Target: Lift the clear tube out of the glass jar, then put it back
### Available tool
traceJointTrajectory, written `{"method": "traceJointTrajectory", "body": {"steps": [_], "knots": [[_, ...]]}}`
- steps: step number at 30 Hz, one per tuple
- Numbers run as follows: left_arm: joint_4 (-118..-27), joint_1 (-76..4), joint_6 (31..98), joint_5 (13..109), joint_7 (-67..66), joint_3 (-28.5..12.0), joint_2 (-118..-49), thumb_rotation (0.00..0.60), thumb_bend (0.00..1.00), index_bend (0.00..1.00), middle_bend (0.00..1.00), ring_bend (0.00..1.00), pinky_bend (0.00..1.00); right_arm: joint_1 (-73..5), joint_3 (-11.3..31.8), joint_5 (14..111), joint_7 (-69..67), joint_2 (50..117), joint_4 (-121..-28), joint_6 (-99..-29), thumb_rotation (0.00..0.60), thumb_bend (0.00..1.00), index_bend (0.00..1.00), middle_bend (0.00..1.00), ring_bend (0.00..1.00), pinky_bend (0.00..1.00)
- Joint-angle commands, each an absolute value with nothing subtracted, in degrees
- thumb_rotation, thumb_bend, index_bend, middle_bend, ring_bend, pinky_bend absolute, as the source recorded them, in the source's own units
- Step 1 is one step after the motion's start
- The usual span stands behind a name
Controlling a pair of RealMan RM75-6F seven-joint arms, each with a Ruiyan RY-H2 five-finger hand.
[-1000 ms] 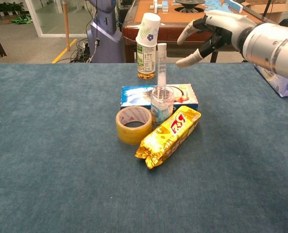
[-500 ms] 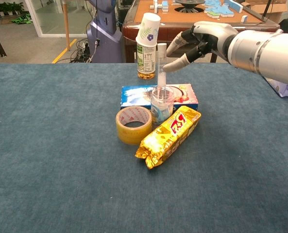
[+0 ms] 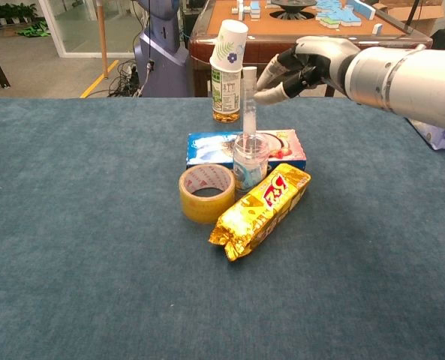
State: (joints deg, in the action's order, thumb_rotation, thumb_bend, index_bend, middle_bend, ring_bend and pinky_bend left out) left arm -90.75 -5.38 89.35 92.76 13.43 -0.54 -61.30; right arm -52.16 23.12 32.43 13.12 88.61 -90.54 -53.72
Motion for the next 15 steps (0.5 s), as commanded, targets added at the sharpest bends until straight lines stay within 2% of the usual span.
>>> {"method": "traceJointTrajectory", "body": {"steps": [1,15], "knots": [[-90.7,-5.4,89.4,92.7,13.5,-0.6,-61.3,0.600,0.14,0.54,0.70,0.52,0.70,-52.6,23.1,31.5,13.0,88.3,-90.3,-52.7,0.600,0.35,0.44,0.21,0.06,0.18],[-90.8,-5.4,89.4,92.7,13.6,-0.5,-61.2,0.600,0.14,0.54,0.70,0.52,0.70,-53.3,22.9,28.8,9.6,86.2,-90.7,-47.3,0.600,0.35,0.44,0.21,0.06,0.18]]}}
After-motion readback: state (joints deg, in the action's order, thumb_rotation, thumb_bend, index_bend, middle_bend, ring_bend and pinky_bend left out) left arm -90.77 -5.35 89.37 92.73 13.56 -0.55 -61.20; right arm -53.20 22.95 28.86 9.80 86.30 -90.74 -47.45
